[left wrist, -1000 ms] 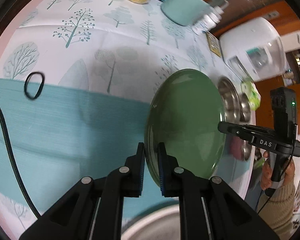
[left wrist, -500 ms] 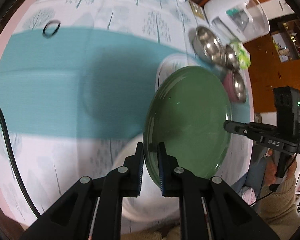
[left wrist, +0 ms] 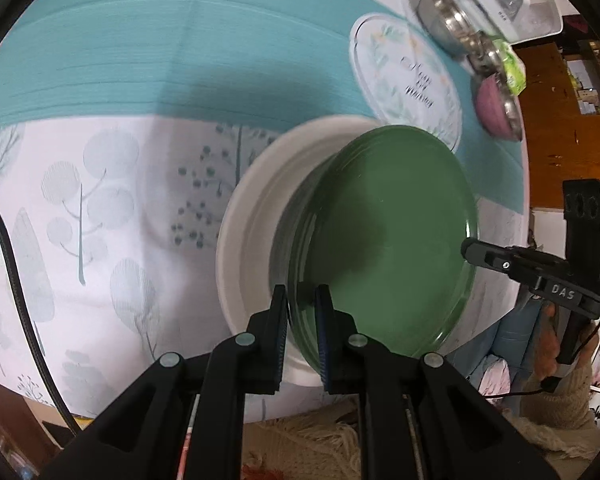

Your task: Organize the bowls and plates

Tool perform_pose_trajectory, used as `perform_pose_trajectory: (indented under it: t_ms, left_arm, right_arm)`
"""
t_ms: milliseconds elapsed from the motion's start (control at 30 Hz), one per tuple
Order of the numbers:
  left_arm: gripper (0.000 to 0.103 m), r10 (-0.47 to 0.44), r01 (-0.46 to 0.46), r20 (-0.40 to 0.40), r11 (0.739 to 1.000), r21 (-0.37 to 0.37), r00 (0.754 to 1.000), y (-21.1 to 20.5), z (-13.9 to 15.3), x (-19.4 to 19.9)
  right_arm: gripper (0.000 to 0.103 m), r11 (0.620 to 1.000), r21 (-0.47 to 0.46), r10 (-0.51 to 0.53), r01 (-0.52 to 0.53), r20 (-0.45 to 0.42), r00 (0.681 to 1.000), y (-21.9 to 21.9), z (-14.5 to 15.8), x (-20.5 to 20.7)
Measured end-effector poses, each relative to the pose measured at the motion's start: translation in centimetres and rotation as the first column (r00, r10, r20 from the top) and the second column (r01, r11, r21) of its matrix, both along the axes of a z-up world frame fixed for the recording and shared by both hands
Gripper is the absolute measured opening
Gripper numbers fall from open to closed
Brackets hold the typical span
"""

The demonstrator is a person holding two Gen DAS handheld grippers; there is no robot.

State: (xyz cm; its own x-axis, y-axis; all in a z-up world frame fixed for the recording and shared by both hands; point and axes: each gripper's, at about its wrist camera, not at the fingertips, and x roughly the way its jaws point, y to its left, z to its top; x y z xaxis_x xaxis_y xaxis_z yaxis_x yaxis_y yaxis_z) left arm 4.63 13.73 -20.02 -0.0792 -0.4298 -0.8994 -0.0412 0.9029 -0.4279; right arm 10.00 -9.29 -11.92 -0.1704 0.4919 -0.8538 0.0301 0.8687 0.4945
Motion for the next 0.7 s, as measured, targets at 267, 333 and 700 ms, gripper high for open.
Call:
perform_pose_trajectory:
  t_ms: [267,333,700]
  left_arm:
    - [0.010,-0.010,0.010,0.000,1.000,0.026,1.000,-0.5,-1.0,-0.2]
    - [0.010,-0.011,0.011,-0.003,0.999,0.034,1.000,-0.7,-1.0,0.2]
    - [0.011,-0.054,0.054,-0.004,0.990,0.131,0.999,-2.1,-1.2,0.9]
  right_arm:
    - [0.006,1.000,-0.024,0.001,-0.001,-0.029,1.000,0.5,-1.9,-0.7]
    - [0.006,1.000,-0.027,0.004,-0.005,-0.033,0.999,0.7,-2.3,-0.8]
    - [0.006,0.999,-0.041,0.001,-0.002,-0.024,1.000,0.6,-2.4,-1.1]
